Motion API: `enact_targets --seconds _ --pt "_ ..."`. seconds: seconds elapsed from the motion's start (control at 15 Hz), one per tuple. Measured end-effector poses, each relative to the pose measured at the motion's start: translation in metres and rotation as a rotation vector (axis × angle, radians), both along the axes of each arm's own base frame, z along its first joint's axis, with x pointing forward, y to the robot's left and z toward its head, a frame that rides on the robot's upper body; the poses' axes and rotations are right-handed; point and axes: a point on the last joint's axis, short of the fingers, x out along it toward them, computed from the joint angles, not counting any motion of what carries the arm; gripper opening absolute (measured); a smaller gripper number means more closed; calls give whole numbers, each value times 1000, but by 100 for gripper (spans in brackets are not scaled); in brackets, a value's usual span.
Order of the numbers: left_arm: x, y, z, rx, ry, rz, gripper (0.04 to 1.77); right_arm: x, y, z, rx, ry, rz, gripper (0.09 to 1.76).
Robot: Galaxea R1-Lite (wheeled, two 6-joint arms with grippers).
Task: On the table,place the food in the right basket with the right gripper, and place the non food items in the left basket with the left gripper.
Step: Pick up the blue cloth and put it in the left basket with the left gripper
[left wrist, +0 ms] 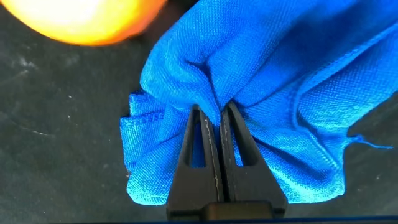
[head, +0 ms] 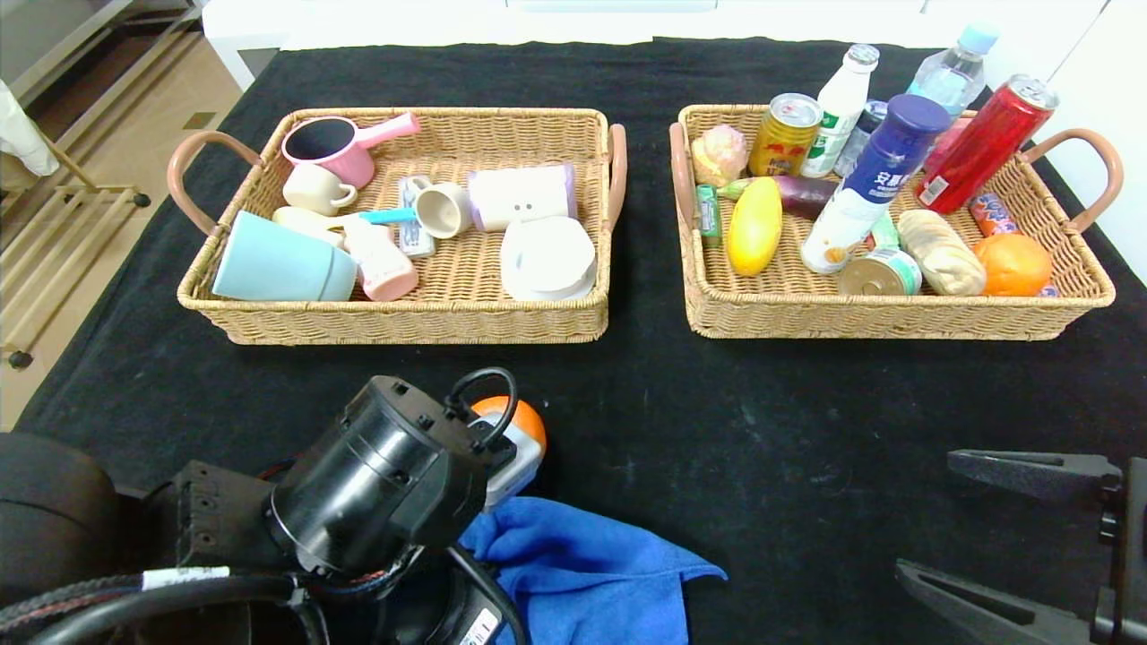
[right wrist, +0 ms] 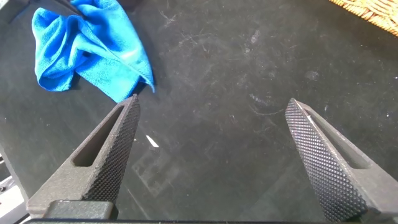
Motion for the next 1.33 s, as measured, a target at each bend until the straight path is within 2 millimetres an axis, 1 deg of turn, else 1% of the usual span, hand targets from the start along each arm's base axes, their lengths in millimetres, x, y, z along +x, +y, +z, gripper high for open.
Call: enact_targets --seconds 0.2,0.6,0.87,1.07,1.33 --pt "0 0 14 -99 -48 19 13 0 0 0 0 1 0 171" --pt "-5 8 56 -351 -86 79 13 2 1 -3 -9 15 0 171" --pt "-6 16 83 -473 -129 121 13 3 2 -5 -14 23 1 171" --pt "-5 23 108 -578 -164 154 13 3 2 -6 -16 27 1 171" --pt "-3 35 140 -673 -244 184 13 3 2 -6 -17 28 3 171"
